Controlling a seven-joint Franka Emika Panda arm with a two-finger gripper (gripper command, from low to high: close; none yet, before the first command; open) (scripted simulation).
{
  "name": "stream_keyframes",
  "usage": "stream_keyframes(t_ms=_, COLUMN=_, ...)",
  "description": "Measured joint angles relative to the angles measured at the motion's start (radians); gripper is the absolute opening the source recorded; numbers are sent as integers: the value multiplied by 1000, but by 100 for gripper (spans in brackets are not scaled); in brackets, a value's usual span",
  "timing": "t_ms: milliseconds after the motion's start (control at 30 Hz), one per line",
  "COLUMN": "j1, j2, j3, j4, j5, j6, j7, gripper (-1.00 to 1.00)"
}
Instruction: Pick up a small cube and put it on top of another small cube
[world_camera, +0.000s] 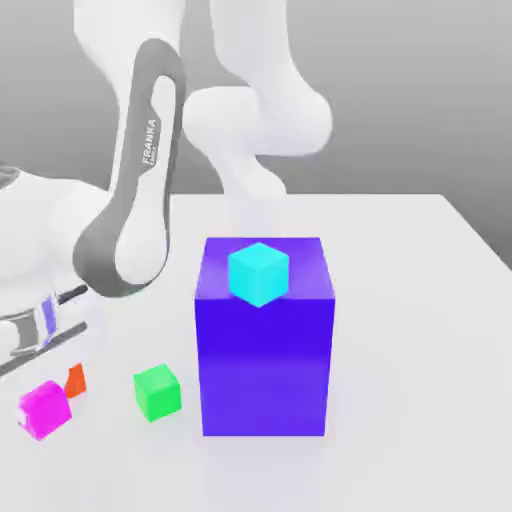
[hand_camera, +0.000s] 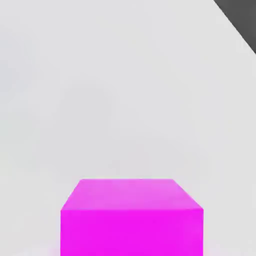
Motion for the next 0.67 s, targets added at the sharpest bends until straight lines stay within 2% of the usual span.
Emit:
stream_keyframes(t_ms=333, j1=22, j2=-372, j3=41, j4=-332, j5=-293, j6=-14, j7=-62, gripper=-100)
stream_keyframes(t_ms=433, j1=36, j2=-318, j3=40, j4=-354, j5=-278, j6=61, j7=-94, gripper=-100)
stream_keyframes(t_ms=567, j1=51, j2=-175, j3=61, j4=-352, j5=-149, j6=196, j7=-187, gripper=-100)
stream_keyframes(t_ms=600, j1=46, j2=-148, j3=76, j4=-350, j5=-115, j6=221, j7=-211, gripper=100)
stream_keyframes(t_ms=667, j1=46, j2=-148, j3=76, j4=-350, j5=-115, j6=220, j7=-211, gripper=100)
